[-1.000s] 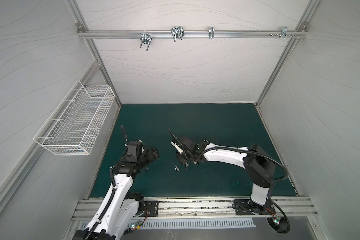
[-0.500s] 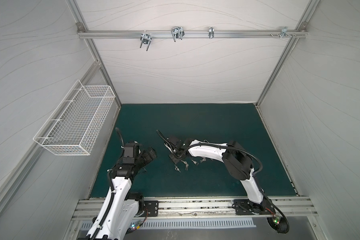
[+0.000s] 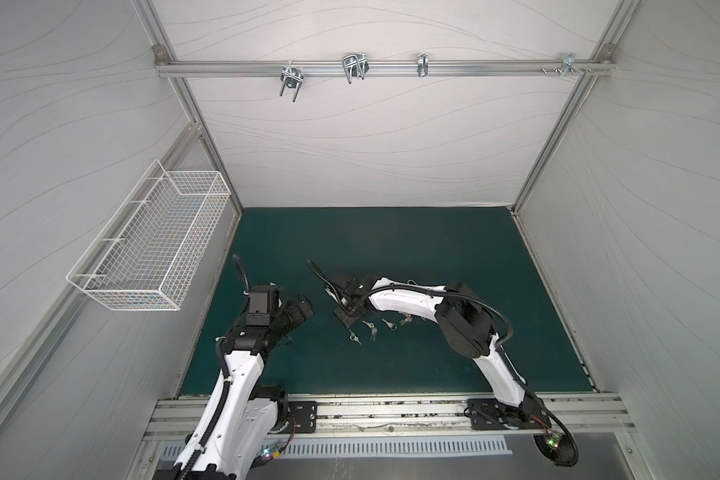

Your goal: Lock with the key

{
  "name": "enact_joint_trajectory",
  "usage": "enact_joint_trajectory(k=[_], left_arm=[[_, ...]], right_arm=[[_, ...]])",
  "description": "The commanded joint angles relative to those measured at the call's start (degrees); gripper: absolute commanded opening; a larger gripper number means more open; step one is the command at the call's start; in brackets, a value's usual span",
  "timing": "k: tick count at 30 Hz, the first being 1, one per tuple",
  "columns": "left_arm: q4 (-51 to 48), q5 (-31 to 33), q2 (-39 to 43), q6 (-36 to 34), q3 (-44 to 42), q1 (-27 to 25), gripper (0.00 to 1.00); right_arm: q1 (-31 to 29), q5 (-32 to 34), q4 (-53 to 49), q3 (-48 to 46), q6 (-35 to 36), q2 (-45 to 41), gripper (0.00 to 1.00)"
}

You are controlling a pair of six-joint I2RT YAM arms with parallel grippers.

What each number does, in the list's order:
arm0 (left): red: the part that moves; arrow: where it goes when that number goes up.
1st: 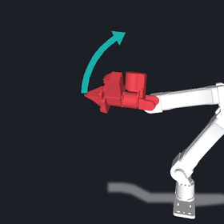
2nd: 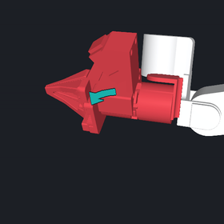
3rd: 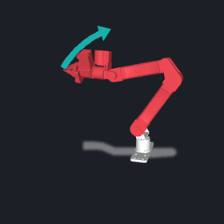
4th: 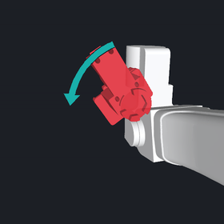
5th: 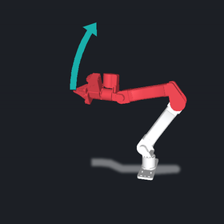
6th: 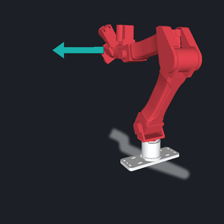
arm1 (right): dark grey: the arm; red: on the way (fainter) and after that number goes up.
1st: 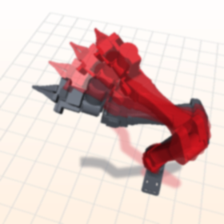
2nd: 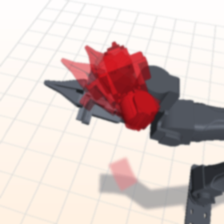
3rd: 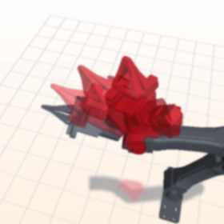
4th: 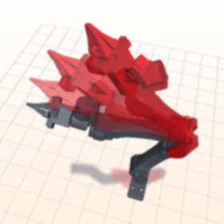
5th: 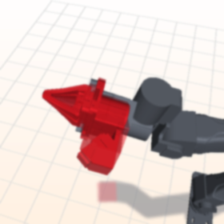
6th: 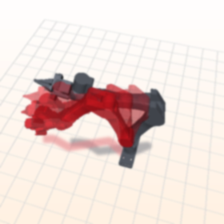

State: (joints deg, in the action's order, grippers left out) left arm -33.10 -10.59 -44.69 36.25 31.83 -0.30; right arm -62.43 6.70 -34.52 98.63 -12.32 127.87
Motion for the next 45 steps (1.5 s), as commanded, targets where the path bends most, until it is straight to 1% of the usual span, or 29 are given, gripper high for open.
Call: enact_joint_trajectory(k=[1, 6, 9, 11, 12, 15, 17, 19, 20, 23, 25, 26, 28, 30, 31, 32, 34, 36, 38, 40, 41, 43, 45], left_arm=[[0.8, -0.3, 0.4, -0.1, 1.1, 0.5, 0.99], [-0.1, 0.4, 1.0, -0.5, 1.4, 0.6, 0.99], [-1.3, 2.0, 1.3, -1.4, 2.1, 0.7, 0.99], [-1.5, 3.1, 2.0, -1.9, 2.5, 0.8, 0.99], [-1.5, 3.5, 2.2, -2.2, 2.8, 0.8, 0.99], [-0.7, 4.7, 2.8, -3.5, 4.1, 0.8, 0.99], [0.4, 6.0, 2.6, -4.1, 5.0, 0.7, 0.99], [-0.6, 9.9, 1.5, -4.0, 6.9, 0.7, 0.99], [-1.0, 11.3, 0.6, -4.4, 7.9, 0.7, 0.99], [-0.5, 13.5, -1.5, -5.3, 9.8, 0.7, 0.99], [3.8, 13.3, -2.3, -5.1, 8.2, 0.3, 0.99], [6.7, 13.2, -2.7, -5.0, 7.0, -0.2, 0.99], [13.5, 14.7, -4.2, -4.4, 4.2, -2.2, 0.99], [20.8, 17.8, -6.0, -4.8, 2.0, -4.8, 0.99], [25.1, 19.5, -7.2, -5.3, 0.8, -6.1, 0.99], [29.0, 20.1, -8.3, -6.0, -0.2, -6.8, 0.98], [37.7, 19.8, -11.4, -8.9, -2.1, -7.3, 0.99], [44.1, 19.3, -13.9, -14.3, -2.8, -7.2, 0.99], [46.7, 23.8, -14.7, -17.6, -3.3, -7.1, 0.99], [54.2, 26.1, -14.5, -22.3, -6.8, -6.6, 0.99], [59.2, 28.1, -14.7, -24.7, -8.7, -6.4, 0.99], [62.0, 31.3, -16.0, -26.7, -10.0, -5.8, 0.99], [62.5, 31.1, -17.7, -27.9, -10.3, -5.1, 0.99]], right_arm=[[0.1, -0.6, -3.1, -0.2, 0.2, 1.9, 0.28], [0.1, -1.8, -2.9, -0.6, 0.0, 1.0, 0.41], [0.5, -4.0, -3.4, -0.2, -0.1, 0.5, 0.43], [0.8, -5.2, -2.7, -0.7, -0.4, -1.5, 0.43], [1.0, -5.6, -2.3, -1.2, -0.4, -2.9, 0.43], [1.6, -6.3, 2.3, -5.6, 0.6, -11.5, 0.44], [2.2, -6.6, 6.0, -9.3, 1.5, -17.4, 0.51], [3.5, -6.7, 9.4, -14.0, 2.4, -23.7, 0.62], [3.9, -6.3, 10.9, -16.3, 2.9, -26.4, 0.64], [5.7, -0.9, 15.3, -24.0, 4.9, -35.3, 0.78], [6.8, 3.7, 16.6, -28.4, 7.2, -41.0, 0.92], [7.3, 6.1, 16.7, -29.8, 8.0, -43.6, 0.96], [9.7, 12.2, 18.4, -33.4, 9.0, -48.6, 0.99], [13.6, 16.1, 20.1, -35.7, 8.0, -52.5, 0.99], [16.7, 18.0, 21.6, -37.2, 6.5, -54.5, 0.99], [20.0, 18.3, 22.8, -38.6, 4.6, -56.0, 0.99], [28.3, 16.9, 24.7, -41.7, -0.2, -58.6, 0.99], [34.4, 16.2, 29.9, -46.2, -1.9, -60.3, 0.99], [40.1, 17.1, 37.4, -52.0, -3.1, -62.1, 0.99], [44.3, 17.4, 44.7, -57.8, -1.5, -63.5, 0.99], [45.5, 19.1, 47.8, -60.1, 0.2, -63.6, 0.99], [45.9, 23.2, 52.5, -63.1, 4.4, -62.5, 0.99], [46.6, 23.7, 56.2, -65.1, 7.6, -61.3, 0.99]])
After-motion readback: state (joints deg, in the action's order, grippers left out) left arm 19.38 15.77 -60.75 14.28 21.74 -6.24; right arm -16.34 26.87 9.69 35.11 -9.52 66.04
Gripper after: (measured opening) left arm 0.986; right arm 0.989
